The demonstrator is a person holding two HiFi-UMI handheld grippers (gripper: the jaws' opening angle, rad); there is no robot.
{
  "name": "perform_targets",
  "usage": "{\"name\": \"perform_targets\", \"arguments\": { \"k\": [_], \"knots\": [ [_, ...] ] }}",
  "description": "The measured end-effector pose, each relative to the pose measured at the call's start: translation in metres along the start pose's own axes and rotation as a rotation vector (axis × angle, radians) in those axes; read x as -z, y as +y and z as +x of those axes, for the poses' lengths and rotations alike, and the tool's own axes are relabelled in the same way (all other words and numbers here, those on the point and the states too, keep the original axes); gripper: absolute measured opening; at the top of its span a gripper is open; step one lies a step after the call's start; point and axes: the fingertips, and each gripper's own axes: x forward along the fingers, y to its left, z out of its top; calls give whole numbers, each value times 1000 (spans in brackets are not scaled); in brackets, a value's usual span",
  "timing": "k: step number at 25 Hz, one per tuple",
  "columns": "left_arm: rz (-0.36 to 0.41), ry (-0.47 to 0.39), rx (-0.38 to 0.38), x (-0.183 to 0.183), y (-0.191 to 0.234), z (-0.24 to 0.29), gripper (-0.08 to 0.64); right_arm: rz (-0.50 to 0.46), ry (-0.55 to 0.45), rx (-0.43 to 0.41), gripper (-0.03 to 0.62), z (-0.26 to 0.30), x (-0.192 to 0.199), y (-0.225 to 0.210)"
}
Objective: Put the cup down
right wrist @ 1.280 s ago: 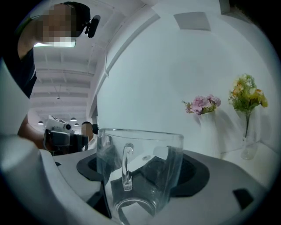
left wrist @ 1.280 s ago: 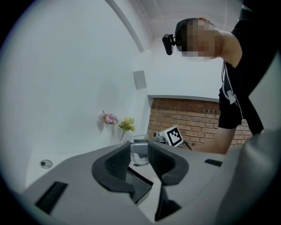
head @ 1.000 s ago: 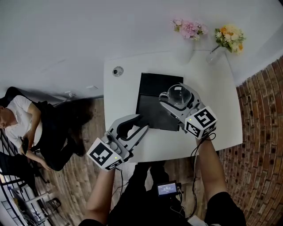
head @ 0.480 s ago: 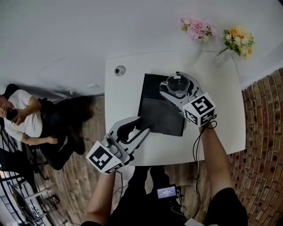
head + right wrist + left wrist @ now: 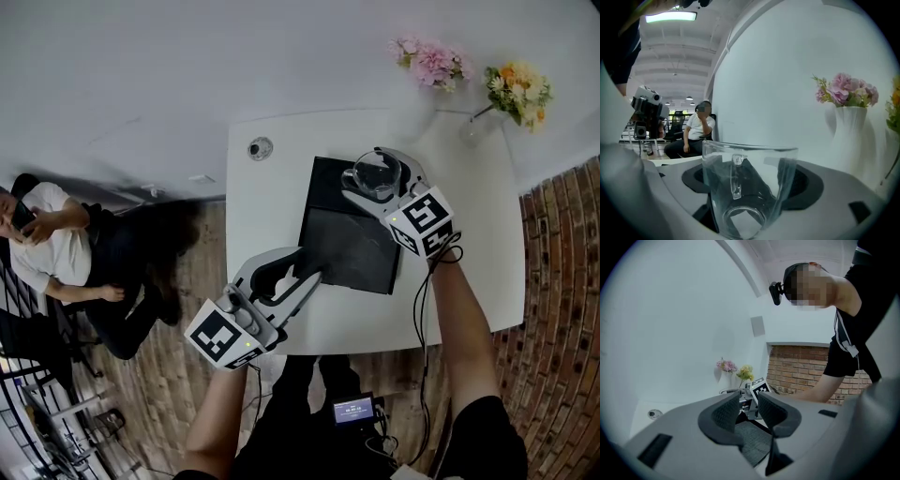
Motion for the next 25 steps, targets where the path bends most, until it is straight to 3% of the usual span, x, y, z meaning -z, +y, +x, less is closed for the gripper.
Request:
{"name": "perform_targets", "arguments": {
  "k": [14, 25],
  "knots": [
    [-2, -6, -2, -1, 0, -4, 114, -42, 73, -14, 420, -8, 11, -4],
    [0, -6, 6, -2, -8, -4, 114, -52, 47, 20, 420, -15, 18, -4]
  ]
}}
